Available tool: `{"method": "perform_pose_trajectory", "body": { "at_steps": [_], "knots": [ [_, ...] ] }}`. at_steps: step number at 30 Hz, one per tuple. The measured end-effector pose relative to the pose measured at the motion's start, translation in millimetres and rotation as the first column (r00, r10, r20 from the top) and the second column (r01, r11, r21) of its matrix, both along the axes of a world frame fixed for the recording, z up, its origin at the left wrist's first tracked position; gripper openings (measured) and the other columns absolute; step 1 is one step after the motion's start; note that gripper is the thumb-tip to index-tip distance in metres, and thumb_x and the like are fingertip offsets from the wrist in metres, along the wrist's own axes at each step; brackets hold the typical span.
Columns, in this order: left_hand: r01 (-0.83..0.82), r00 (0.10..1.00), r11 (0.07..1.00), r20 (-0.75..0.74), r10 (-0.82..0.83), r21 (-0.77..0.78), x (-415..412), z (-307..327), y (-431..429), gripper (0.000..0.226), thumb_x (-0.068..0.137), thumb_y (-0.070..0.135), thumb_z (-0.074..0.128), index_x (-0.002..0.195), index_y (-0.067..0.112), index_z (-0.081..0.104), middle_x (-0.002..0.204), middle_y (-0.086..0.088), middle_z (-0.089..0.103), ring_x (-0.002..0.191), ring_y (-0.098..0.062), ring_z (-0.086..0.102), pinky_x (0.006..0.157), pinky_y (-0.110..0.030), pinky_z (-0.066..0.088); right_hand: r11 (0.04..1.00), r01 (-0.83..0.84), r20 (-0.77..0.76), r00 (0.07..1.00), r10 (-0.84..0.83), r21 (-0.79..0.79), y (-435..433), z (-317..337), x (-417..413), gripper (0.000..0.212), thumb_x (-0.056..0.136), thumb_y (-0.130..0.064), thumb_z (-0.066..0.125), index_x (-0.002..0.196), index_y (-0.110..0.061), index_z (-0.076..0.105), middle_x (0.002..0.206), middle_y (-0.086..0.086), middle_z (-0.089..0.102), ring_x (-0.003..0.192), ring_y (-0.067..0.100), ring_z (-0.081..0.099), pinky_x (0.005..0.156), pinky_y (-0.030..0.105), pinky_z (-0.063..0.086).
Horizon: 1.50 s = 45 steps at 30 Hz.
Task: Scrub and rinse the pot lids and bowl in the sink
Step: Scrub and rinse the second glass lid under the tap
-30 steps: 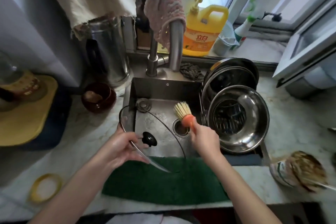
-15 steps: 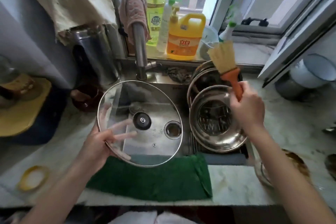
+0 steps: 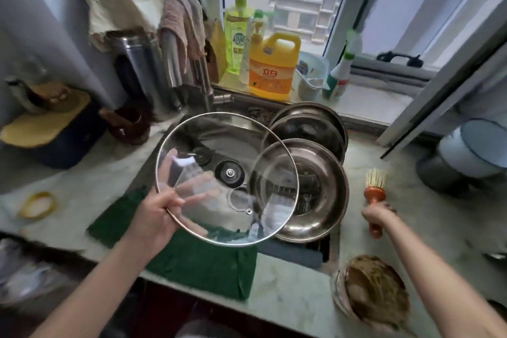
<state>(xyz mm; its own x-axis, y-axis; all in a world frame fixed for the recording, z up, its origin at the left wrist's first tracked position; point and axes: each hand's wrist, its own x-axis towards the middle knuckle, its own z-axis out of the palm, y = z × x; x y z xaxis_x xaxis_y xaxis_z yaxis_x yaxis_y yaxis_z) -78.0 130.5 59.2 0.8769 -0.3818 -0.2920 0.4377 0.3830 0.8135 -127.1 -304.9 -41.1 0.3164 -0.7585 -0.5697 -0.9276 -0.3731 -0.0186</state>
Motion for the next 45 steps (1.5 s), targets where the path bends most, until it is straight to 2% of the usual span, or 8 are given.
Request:
{"method": "perform_pose_trajectory", "body": {
  "at_steps": [6, 10, 13, 16, 19, 22, 39, 45],
  "knots": [
    [-0.003, 0.999, 1.0, 0.051, 0.002, 0.024, -2.8, 6.0, -9.0, 0.093, 0.06, 0.005, 0.061, 0.136, 0.052, 0.036, 0.13, -0.025, 0.056, 0.111, -0.051, 0.056, 0.067, -0.084, 0.026, 0.966, -0.085, 0.032, 0.996, 0.08, 0.245, -32.3, -14.9, -2.6, 0.044, 0.089, -0.006, 0.049, 0.126, 0.017, 0.046, 0.102, 0.04, 0.057, 0.067, 0.043, 0.059, 0.039, 0.026, 0.043],
    [0.006, 0.999, 0.999, 0.04, -0.008, 0.046, 5.1, 9.1, -10.3, 0.092, 0.065, -0.001, 0.048, 0.137, 0.053, 0.033, 0.128, -0.023, 0.058, 0.102, -0.043, 0.064, 0.056, -0.06, 0.054, 0.931, -0.363, -0.261, 0.902, 0.345, -0.024, -8.9, 44.7, 28.5, 0.039, 0.097, -0.034, 0.046, 0.125, -0.008, 0.055, 0.129, 0.015, 0.056, 0.107, 0.031, 0.058, 0.076, 0.036, 0.047],
    [-0.02, 1.0, 0.998, 0.007, 0.019, 0.061, 12.9, 17.2, -15.6, 0.095, 0.072, -0.015, 0.03, 0.14, 0.05, 0.029, 0.12, -0.023, 0.062, 0.083, -0.034, 0.071, 0.033, -0.034, 0.051, 0.832, -0.552, 0.202, 0.822, 0.533, 0.048, 27.9, 88.5, 70.7, 0.041, 0.095, -0.046, 0.049, 0.094, -0.008, 0.064, 0.097, 0.013, 0.068, 0.077, 0.022, 0.06, 0.07, 0.033, 0.048],
    [-0.018, 1.0, 0.996, 0.012, 0.017, 0.084, 24.0, 18.8, -14.1, 0.093, 0.082, -0.02, 0.018, 0.142, 0.051, 0.026, 0.122, -0.022, 0.062, 0.084, -0.034, 0.071, 0.031, -0.031, 0.048, 0.671, -0.605, 0.685, 0.702, 0.195, 0.428, 88.2, 106.3, 103.6, 0.045, 0.093, -0.036, 0.057, 0.131, -0.013, 0.048, 0.101, 0.005, 0.066, 0.086, 0.016, 0.063, 0.077, 0.031, 0.054],
    [0.043, 0.998, 0.993, 0.041, -0.048, 0.113, 35.9, 17.4, 5.6, 0.094, 0.083, -0.019, 0.018, 0.14, 0.056, 0.024, 0.127, -0.017, 0.06, 0.102, -0.039, 0.065, 0.038, -0.05, 0.052, 0.583, -0.666, 0.686, 0.688, 0.238, 0.466, 141.1, 91.0, 145.1, 0.084, 0.088, -0.038, 0.064, 0.151, -0.012, 0.015, 0.128, 0.004, 0.056, 0.115, 0.02, 0.057, 0.101, 0.036, 0.044],
    [0.085, 0.992, 0.985, 0.08, -0.098, 0.152, 45.0, 15.6, 20.9, 0.095, 0.085, -0.021, 0.019, 0.138, 0.058, 0.026, 0.129, -0.012, 0.06, 0.11, -0.039, 0.062, 0.04, -0.054, 0.052, 0.503, -0.621, 0.698, 0.714, 0.048, 0.601, 167.3, 71.4, 169.3, 0.052, 0.088, -0.014, 0.067, 0.133, -0.007, 0.043, 0.101, 0.006, 0.063, 0.081, 0.012, 0.066, 0.074, 0.027, 0.052],
    [-0.309, 0.553, 0.772, 0.765, -0.33, 0.556, 69.1, -5.4, 24.9, 0.071, 0.071, -0.034, 0.042, 0.123, 0.009, 0.061, 0.13, 0.01, 0.06, 0.129, -0.016, 0.049, 0.113, -0.033, 0.032, 0.741, -0.656, 0.989, 0.058, -0.137, 0.141, 161.4, 93.6, 132.6, 0.025, 0.073, -0.003, 0.06, 0.061, -0.021, 0.048, 0.08, -0.001, 0.073, 0.078, 0.017, 0.068, 0.072, 0.029, 0.054],
    [-0.091, 0.771, 0.862, 0.583, -0.256, 0.498, 74.6, 1.1, 30.8, 0.058, 0.082, -0.023, 0.043, 0.123, 0.013, 0.062, 0.124, 0.003, 0.065, 0.123, -0.018, 0.055, 0.107, -0.03, 0.04, 0.649, -0.76, 0.961, 0.168, 0.219, -0.015, 148.0, 109.4, 115.0, 0.019, 0.078, 0.002, 0.073, 0.093, -0.002, 0.062, 0.093, -0.002, 0.072, 0.086, 0.011, 0.07, 0.084, 0.034, 0.054]
  ]
}}
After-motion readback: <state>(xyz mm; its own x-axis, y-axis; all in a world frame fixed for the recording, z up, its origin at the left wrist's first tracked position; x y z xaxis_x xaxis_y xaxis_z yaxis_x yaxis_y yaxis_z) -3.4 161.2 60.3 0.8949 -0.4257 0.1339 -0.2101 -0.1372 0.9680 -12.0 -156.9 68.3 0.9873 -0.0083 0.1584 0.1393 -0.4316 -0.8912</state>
